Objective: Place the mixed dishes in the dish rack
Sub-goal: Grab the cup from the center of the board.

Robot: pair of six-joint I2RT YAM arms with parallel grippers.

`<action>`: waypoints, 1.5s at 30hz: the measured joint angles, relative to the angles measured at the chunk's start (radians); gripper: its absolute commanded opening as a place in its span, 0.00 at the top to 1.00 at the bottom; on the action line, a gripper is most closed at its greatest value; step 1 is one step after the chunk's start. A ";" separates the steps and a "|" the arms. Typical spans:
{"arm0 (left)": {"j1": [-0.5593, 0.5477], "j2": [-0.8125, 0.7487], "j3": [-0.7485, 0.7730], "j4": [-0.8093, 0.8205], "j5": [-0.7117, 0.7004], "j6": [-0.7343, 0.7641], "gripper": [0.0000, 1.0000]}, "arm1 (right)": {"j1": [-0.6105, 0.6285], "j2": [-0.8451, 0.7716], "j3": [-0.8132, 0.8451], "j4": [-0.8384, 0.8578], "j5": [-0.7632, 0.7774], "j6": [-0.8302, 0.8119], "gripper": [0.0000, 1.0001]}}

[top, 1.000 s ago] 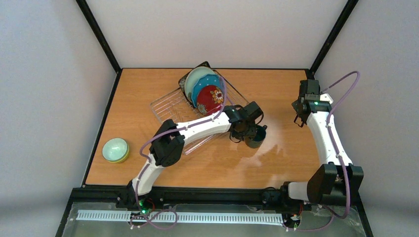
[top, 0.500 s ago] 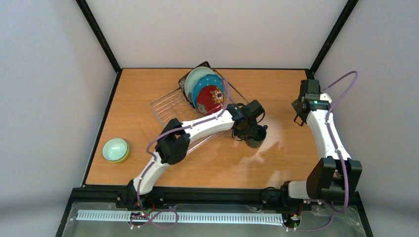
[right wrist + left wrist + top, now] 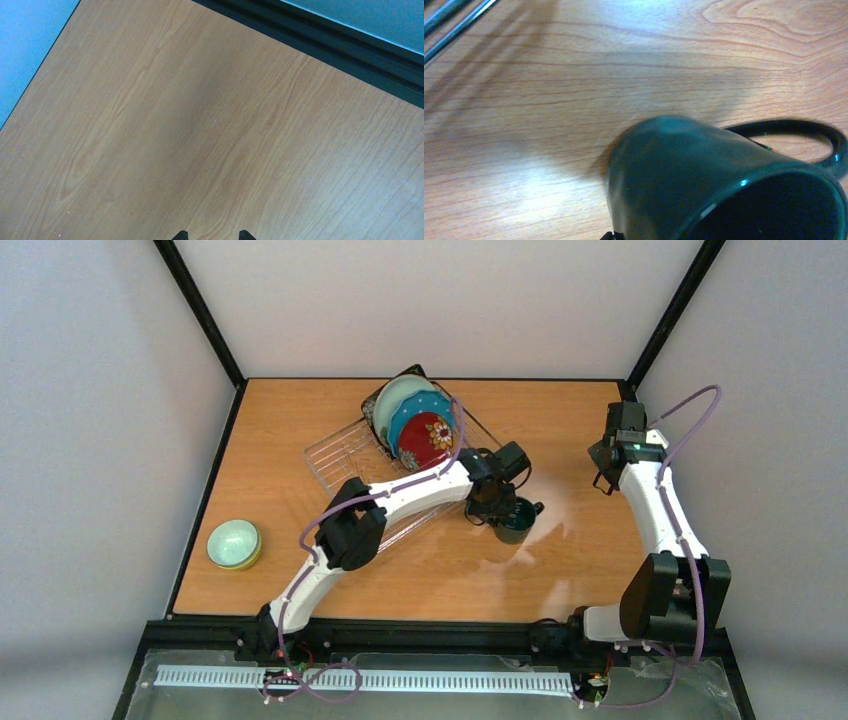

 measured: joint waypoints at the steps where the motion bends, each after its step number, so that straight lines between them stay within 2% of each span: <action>1: 0.002 0.000 0.000 -0.005 0.004 0.008 0.62 | 0.000 0.003 0.000 0.003 -0.002 0.000 0.42; 7: 0.012 0.001 0.007 -0.043 0.006 0.047 0.94 | 0.000 0.006 0.000 0.006 -0.008 0.000 0.42; 9: 0.014 0.003 0.007 -0.051 0.006 0.056 0.99 | 0.000 0.006 -0.001 0.007 -0.008 0.000 0.42; 25: 0.016 0.003 0.010 -0.056 0.002 0.072 1.00 | 0.000 -0.014 -0.037 0.011 -0.023 0.002 0.42; 32: 0.016 -0.024 0.010 -0.089 -0.048 0.071 1.00 | 0.000 -0.029 -0.037 0.011 -0.023 0.000 0.42; 45: 0.016 -0.359 0.010 -0.162 -0.186 0.070 1.00 | 0.000 -0.029 -0.002 0.003 -0.024 -0.002 0.42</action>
